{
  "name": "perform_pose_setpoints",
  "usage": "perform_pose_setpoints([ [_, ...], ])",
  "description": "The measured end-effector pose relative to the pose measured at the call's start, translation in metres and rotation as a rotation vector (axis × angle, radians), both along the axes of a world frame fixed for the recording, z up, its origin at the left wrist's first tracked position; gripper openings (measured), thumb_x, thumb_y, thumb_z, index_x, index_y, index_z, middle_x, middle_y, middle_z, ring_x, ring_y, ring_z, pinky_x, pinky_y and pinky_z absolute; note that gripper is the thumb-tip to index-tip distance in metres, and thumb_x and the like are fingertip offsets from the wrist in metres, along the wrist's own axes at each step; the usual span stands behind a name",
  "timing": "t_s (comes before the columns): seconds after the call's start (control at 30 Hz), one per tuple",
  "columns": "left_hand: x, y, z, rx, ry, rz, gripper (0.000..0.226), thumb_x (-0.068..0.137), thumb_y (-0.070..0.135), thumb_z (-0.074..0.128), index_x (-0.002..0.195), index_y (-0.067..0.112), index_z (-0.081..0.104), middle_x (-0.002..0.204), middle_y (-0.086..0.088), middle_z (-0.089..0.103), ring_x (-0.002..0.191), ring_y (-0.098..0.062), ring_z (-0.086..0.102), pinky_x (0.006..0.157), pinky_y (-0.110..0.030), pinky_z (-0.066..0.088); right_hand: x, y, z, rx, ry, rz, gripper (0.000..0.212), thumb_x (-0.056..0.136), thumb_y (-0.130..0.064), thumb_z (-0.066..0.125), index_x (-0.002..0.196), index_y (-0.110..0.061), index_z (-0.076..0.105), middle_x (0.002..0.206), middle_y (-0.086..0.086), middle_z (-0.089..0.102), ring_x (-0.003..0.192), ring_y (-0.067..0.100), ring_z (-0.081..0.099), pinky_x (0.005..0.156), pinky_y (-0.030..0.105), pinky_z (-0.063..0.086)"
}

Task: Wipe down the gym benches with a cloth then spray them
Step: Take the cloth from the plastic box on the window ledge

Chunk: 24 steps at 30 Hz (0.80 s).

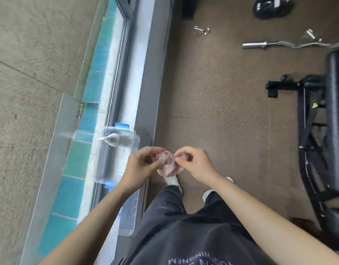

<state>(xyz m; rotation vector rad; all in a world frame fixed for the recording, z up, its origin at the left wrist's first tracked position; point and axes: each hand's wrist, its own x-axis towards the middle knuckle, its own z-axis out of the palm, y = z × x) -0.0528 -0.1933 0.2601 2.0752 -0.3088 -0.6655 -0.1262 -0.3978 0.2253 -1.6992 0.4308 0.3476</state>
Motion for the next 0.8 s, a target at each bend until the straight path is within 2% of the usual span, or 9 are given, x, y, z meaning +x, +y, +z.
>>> perform_pose_setpoints([
  [0.07,-0.012,-0.04,0.011,-0.014,0.003,0.005,0.024,0.081,0.024,0.085,0.101,0.035,0.076,0.085,0.007,0.076,0.074,-0.013,0.067,0.072,-0.032,0.056,-0.026,-0.035,0.003,-0.103,0.018,-0.095,0.011,0.088,-0.011,0.073,0.089,-0.021,0.076,0.071,-0.014,0.062,0.065,-0.002,0.054,0.065,0.018,0.041],
  [0.13,-0.023,-0.079,0.018,-0.014,-0.01,0.002,0.022,0.08,0.025,0.087,0.1,0.028,0.078,0.08,0.002,0.074,0.07,-0.009,0.062,0.068,-0.029,0.053,-0.051,-0.072,0.005,-0.246,0.04,-0.182,0.012,0.086,-0.01,0.07,0.09,-0.019,0.076,0.077,-0.013,0.063,0.066,0.0,0.054,0.064,0.023,0.04],
  [0.3,-0.063,-0.194,0.036,-0.076,0.057,-0.159,0.011,0.085,0.01,0.082,0.093,0.015,0.076,0.072,-0.001,0.073,0.061,-0.004,0.062,0.06,-0.021,0.051,-0.115,-0.158,0.01,-0.332,0.015,-0.236,0.018,0.073,-0.026,0.075,0.091,-0.024,0.072,0.103,-0.005,0.064,0.099,0.018,0.06,0.089,0.032,0.049],
  [0.37,-0.08,-0.238,0.035,-0.071,0.05,-0.279,0.015,0.086,0.007,0.081,0.091,0.019,0.075,0.073,-0.008,0.073,0.06,-0.008,0.062,0.06,-0.023,0.052,-0.138,-0.191,0.015,-0.204,-0.007,-0.293,0.027,0.077,-0.021,0.072,0.104,-0.024,0.07,0.111,-0.01,0.067,0.11,0.011,0.06,0.094,0.019,0.044],
  [0.43,-0.094,-0.278,0.032,-0.038,0.041,-0.392,0.022,0.087,0.009,0.081,0.092,0.03,0.075,0.077,-0.011,0.075,0.066,-0.019,0.068,0.068,-0.032,0.056,-0.16,-0.221,0.023,-0.045,-0.013,-0.362,0.05,0.074,-0.017,0.064,0.124,-0.026,0.064,0.119,-0.015,0.066,0.117,-0.001,0.057,0.089,0.002,0.036],
  [0.5,-0.107,-0.316,0.03,-0.003,0.049,-0.472,0.025,0.087,0.011,0.08,0.088,0.035,0.075,0.078,-0.009,0.077,0.073,-0.026,0.072,0.075,-0.034,0.057,-0.184,-0.248,0.026,0.035,-0.018,-0.418,0.056,0.081,-0.011,0.068,0.134,-0.031,0.06,0.118,-0.015,0.069,0.115,-0.005,0.058,0.085,-0.001,0.036],
  [0.57,-0.122,-0.351,0.027,-0.014,0.059,-0.549,0.022,0.088,0.011,0.08,0.087,0.033,0.076,0.076,-0.003,0.077,0.067,-0.015,0.07,0.072,-0.03,0.056,-0.207,-0.269,0.027,0.011,-0.039,-0.494,0.038,0.087,-0.013,0.074,0.123,-0.025,0.07,0.108,-0.011,0.073,0.104,0.001,0.064,0.081,0.006,0.043],
  [0.67,-0.14,-0.401,0.012,0.003,0.031,-0.723,0.016,0.087,0.013,0.08,0.096,0.025,0.075,0.072,0.024,0.071,0.064,0.005,0.061,0.065,-0.014,0.047,-0.24,-0.296,0.024,-0.097,-0.049,-0.666,0.008,0.087,-0.016,0.076,0.095,-0.013,0.075,0.089,-0.003,0.073,0.085,0.01,0.067,0.079,0.023,0.051],
  [0.8,-0.157,-0.467,-0.014,0.1,0.01,-1.03,0.012,0.089,0.021,0.08,0.1,0.021,0.076,0.065,0.022,0.064,0.063,0.003,0.057,0.061,-0.01,0.039,-0.286,-0.327,0.019,-0.087,0.035,-0.899,0.013,0.087,-0.015,0.077,0.085,-0.026,0.072,0.079,-0.014,0.072,0.075,-0.005,0.063,0.074,0.012,0.046],
])
